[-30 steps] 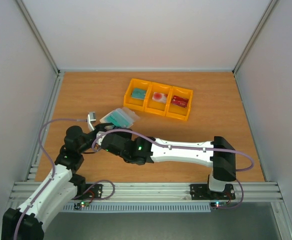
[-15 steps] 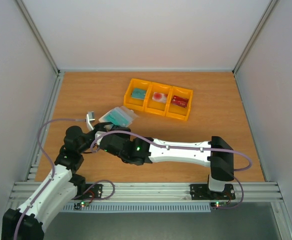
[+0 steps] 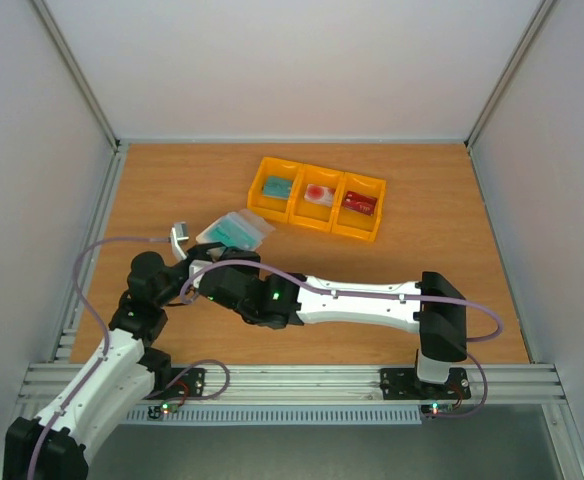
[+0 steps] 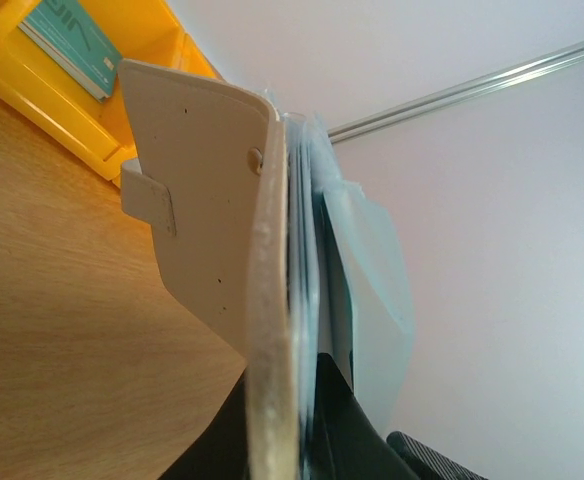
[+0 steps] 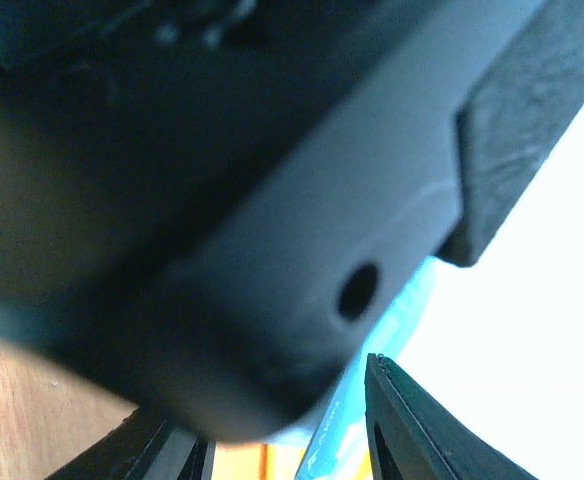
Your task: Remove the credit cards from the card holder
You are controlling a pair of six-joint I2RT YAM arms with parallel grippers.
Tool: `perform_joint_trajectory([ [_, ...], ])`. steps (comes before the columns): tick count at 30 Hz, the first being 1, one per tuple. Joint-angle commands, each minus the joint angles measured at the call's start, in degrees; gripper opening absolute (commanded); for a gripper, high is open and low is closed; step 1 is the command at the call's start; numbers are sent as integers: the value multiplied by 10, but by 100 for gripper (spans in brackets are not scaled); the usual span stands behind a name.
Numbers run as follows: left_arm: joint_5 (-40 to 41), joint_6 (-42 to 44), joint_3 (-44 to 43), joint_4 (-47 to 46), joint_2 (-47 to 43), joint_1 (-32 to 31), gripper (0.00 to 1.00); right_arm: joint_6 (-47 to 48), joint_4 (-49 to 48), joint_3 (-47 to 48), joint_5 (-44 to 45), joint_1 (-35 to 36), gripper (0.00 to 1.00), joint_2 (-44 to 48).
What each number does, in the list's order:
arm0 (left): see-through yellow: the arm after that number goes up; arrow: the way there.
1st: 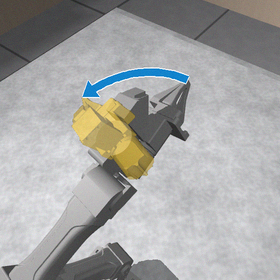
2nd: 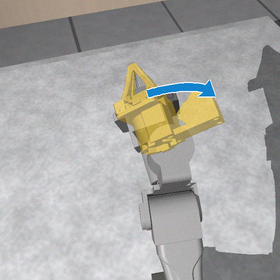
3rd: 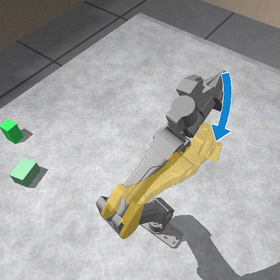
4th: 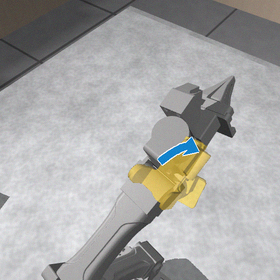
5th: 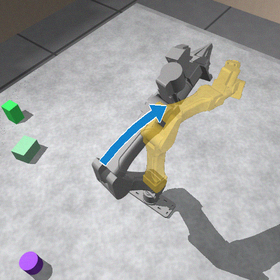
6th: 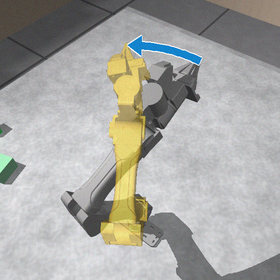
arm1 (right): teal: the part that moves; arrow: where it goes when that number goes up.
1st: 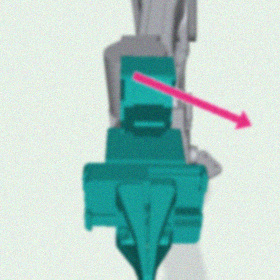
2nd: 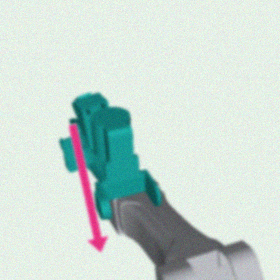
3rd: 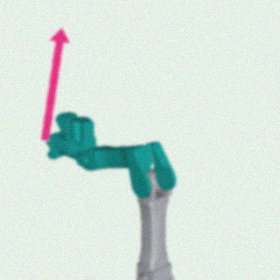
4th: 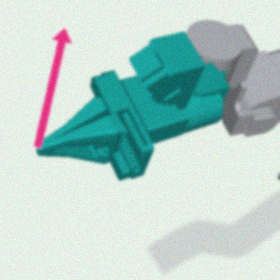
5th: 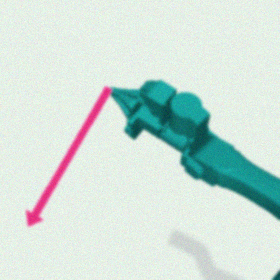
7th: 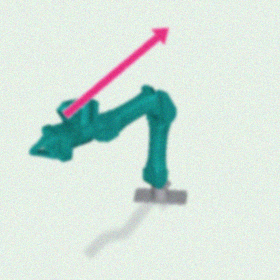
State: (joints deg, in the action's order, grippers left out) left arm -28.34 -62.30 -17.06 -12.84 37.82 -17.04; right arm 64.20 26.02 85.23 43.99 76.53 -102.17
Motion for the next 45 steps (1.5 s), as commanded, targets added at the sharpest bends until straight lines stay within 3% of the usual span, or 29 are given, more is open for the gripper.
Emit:
perform_joint_trajectory([
  [1, -31, 11, -17, -26, -7, -3, 0, 10, -12, 21, 46, -25, 42, -5],
  [6, -31, 11, -17, -26, -7, -3, 0, -13, 25, 33, 35, -34, 33, -11],
  [14, -30, 11, -17, -25, -5, -3, 0, -34, 70, 53, 36, -37, 2, -17],
  [22, -27, 17, -18, -17, -2, -3, 0, -138, 95, 40, -64, -37, 1, 46],
  [38, -23, 23, -18, -7, -7, -5, 0, -188, 27, 21, -190, -37, 1, 68],
  [45, -19, 26, -18, -5, -4, -6, 0, -198, 15, 6, -203, -35, 4, 86],
])
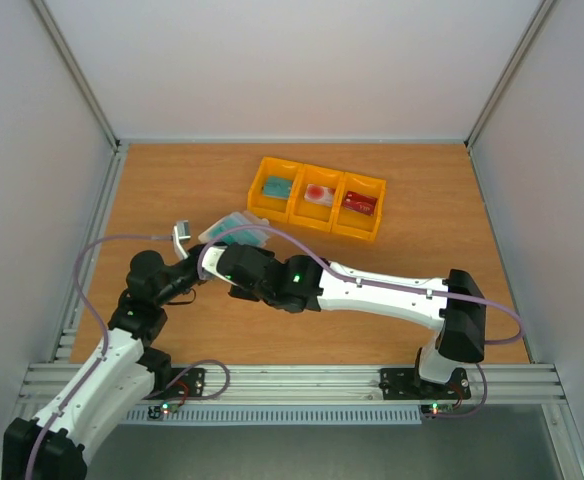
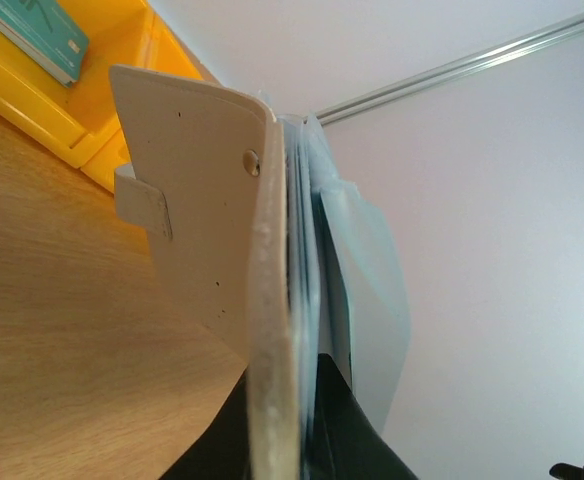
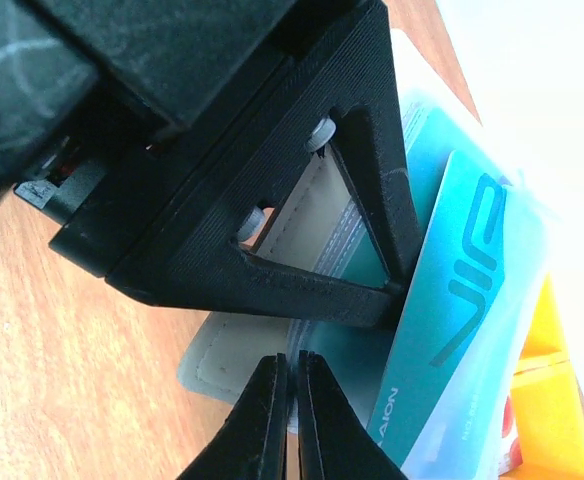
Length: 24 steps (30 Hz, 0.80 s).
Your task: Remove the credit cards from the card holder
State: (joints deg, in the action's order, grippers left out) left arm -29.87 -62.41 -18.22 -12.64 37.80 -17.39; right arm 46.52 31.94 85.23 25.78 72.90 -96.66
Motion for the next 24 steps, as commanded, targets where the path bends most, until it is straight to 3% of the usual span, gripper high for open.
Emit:
perform_joint_trajectory([
  [1, -4, 27, -7, -6, -2, -2, 0, -21, -42, 10, -19, 1, 5, 29],
  [13, -4, 39, -9, 2, -5, -3, 0, -40, -4, 7, -35, -1, 22, 91],
  [18, -8, 37, -5, -13, -4, -4, 0, -119, 62, 41, -80, -47, 33, 123],
  [21, -11, 26, -4, -26, -5, -5, 0, -133, 80, 45, -62, -43, 44, 110],
  [24, -13, 26, -7, -22, -4, -6, 0, -100, 103, 58, 40, -22, 45, 66],
])
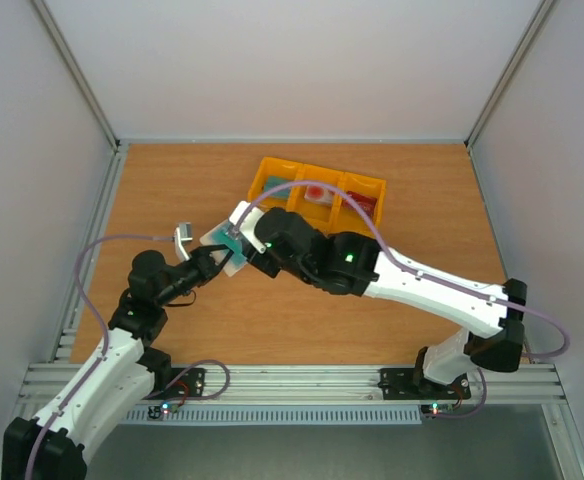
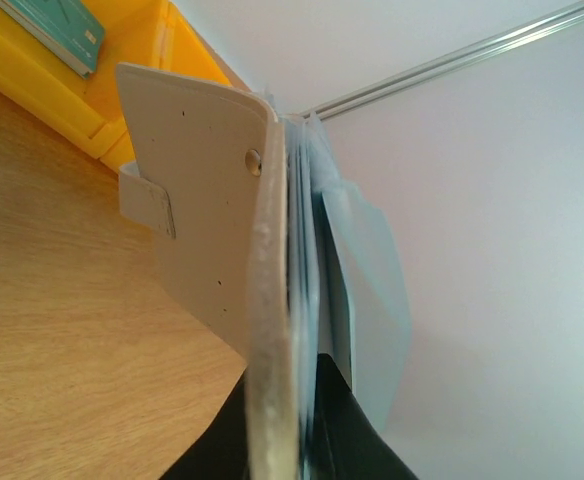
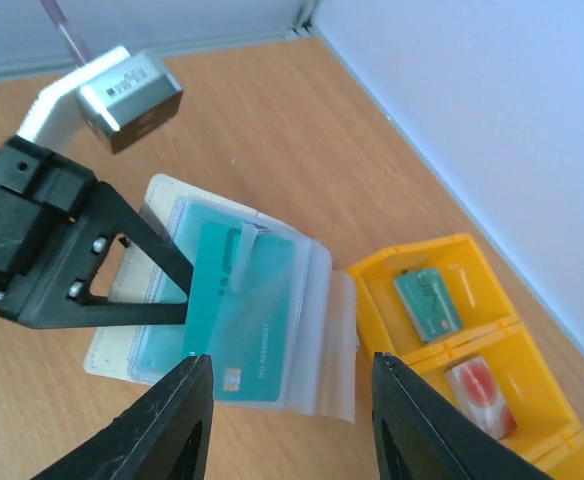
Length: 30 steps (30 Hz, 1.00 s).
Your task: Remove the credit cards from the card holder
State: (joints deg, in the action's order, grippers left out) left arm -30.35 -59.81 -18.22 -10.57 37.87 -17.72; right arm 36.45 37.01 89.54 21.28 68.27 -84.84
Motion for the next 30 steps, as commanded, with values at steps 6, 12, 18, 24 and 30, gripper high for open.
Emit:
perform_joint_trajectory([
  [6, -5, 0, -8, -36, -3, -3, 0, 162, 22, 34, 237, 69, 42, -134],
  [12, -3, 2, -7, -34, -2, -3, 0, 272, -95, -33, 227, 77, 34, -126],
  [18, -4, 3, -9, -31, 3, -3, 0, 380, -194, -109, 208, 79, 34, -116],
  [24, -4, 2, -9, -29, 5, -3, 0, 459, -263, -135, 218, 72, 34, -126],
  [30, -4, 3, -9, -30, 3, -4, 0, 454, -249, -122, 217, 65, 38, -145],
])
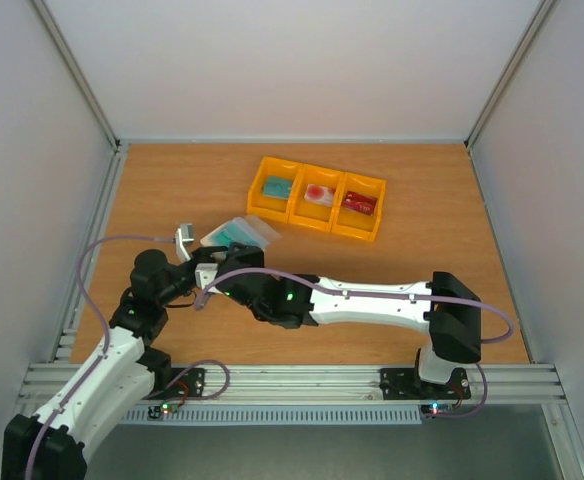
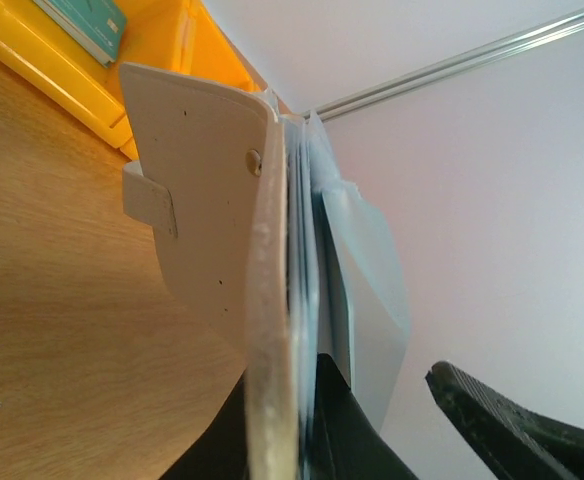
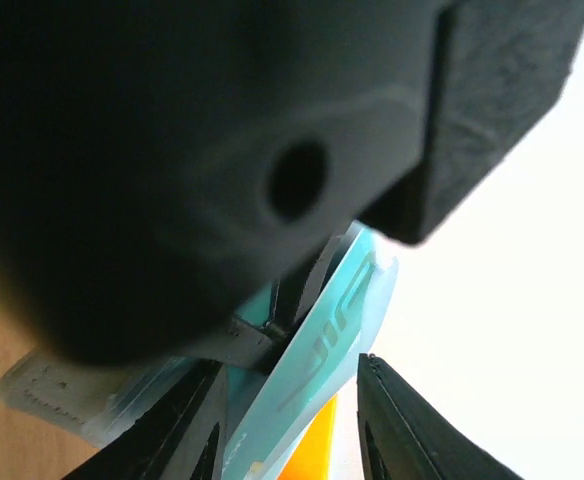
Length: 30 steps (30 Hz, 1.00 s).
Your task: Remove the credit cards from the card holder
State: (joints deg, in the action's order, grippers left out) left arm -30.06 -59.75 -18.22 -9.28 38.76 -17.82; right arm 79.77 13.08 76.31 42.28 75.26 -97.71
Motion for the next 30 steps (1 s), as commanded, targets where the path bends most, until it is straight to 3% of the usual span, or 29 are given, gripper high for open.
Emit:
perform_joint_trajectory([
  [1, -7, 2, -9, -43, -7, -3, 0, 15, 0, 14, 9, -7, 40, -18],
  [9, -5, 2, -8, -43, -10, -3, 0, -81, 92, 38, -8, -7, 48, -17],
  [17, -3, 0, -6, -48, -12, -3, 0, -108, 71, 49, 83, -7, 42, -68],
  [24, -3, -1, -5, -50, -12, -3, 0, -130, 79, 69, 93, -7, 41, -93],
  [30, -2, -1, -5, -51, -13, -3, 0, -206, 158, 87, 63, -7, 45, -99],
])
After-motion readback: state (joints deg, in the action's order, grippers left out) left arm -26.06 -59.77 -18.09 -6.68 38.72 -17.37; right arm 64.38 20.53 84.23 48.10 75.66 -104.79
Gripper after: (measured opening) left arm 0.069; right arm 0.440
